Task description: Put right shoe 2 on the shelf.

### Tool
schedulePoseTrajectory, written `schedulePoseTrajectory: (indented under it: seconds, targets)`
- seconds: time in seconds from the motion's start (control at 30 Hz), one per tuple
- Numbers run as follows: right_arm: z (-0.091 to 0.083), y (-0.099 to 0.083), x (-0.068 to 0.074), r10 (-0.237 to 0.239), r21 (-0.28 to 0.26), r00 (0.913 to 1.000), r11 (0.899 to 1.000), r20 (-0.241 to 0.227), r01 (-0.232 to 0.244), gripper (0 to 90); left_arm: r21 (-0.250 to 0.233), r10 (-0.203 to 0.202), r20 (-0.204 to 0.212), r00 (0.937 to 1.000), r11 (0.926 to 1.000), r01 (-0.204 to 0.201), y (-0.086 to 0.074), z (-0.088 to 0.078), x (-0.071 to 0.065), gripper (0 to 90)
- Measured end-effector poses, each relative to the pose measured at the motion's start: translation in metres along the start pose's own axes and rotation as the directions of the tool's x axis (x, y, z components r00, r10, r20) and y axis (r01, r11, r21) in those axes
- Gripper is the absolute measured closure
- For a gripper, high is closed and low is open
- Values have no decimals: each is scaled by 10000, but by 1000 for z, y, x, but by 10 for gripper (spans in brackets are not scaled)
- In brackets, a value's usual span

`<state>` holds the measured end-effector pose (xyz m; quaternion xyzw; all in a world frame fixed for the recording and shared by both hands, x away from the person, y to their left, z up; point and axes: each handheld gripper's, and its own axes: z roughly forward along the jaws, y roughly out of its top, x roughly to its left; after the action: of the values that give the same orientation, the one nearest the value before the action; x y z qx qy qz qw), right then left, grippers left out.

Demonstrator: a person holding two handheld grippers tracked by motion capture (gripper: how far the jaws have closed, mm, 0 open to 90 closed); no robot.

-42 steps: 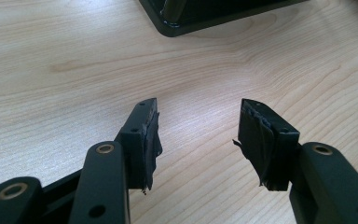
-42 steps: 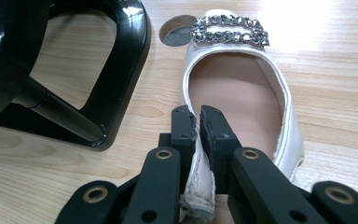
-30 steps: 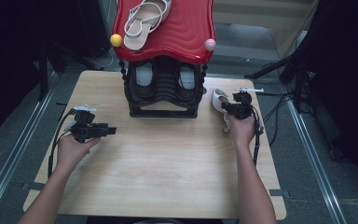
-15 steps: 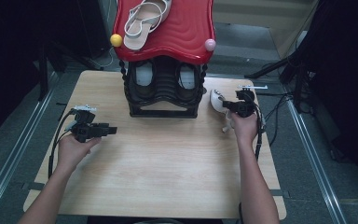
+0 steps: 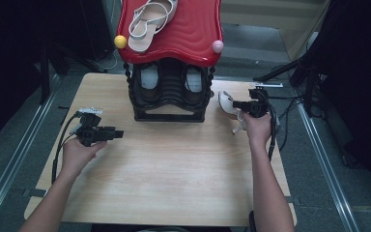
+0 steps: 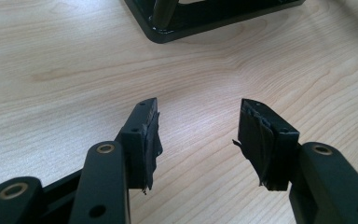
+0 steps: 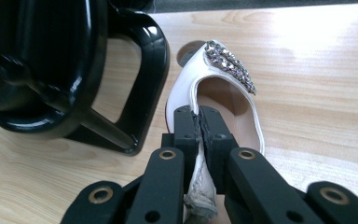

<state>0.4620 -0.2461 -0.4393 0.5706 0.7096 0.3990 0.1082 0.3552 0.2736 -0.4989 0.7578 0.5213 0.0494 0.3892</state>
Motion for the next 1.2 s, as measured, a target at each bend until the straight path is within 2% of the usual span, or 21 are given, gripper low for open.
schedulePoseTrajectory:
  seconds: [0.37, 0.77, 0.9, 1.2]
  targets:
    - [-20, 26, 14, 102, -217, 9993, 9997, -351, -110, 882, 39, 126, 142, 9998, 9999, -126, 5, 5, -4, 485]
    - [-50, 61, 32, 211, -779, 9971, 9966, -732, -268, 882, 117, 269, 255, 9993, 9996, -272, 9, 10, -6, 486]
    - [-63, 75, 41, 7, -1095, 9982, 9940, -605, -73, 882, 141, 366, 222, 9991, 9992, -369, 10, 11, -7, 486]
    - [-92, 102, 56, -139, -1595, 9974, 9872, -713, 23, 882, 81, 329, 260, 9991, 9994, -331, 10, 11, -8, 486]
